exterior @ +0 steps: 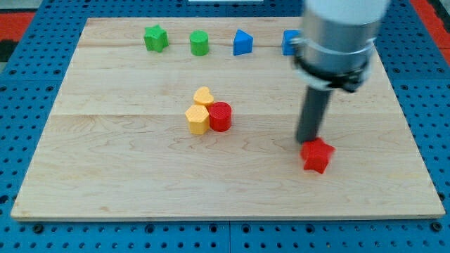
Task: Push the red star towards the red circle
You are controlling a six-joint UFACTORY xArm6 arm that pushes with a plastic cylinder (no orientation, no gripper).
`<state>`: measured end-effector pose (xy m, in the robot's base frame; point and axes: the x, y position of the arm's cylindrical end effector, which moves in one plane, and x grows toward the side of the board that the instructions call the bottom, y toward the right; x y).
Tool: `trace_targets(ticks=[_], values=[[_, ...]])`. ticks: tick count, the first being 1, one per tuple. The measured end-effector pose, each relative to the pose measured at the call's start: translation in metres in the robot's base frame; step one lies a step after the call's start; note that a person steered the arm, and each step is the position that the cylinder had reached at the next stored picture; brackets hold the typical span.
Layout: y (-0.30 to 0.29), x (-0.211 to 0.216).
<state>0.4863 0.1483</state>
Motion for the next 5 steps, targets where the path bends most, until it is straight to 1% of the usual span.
trace_targets(ticks=[1, 2, 3, 5], values=[[0.071, 0.011], [0.101, 0.043], [0.085, 0.052], [0.007, 0.052]])
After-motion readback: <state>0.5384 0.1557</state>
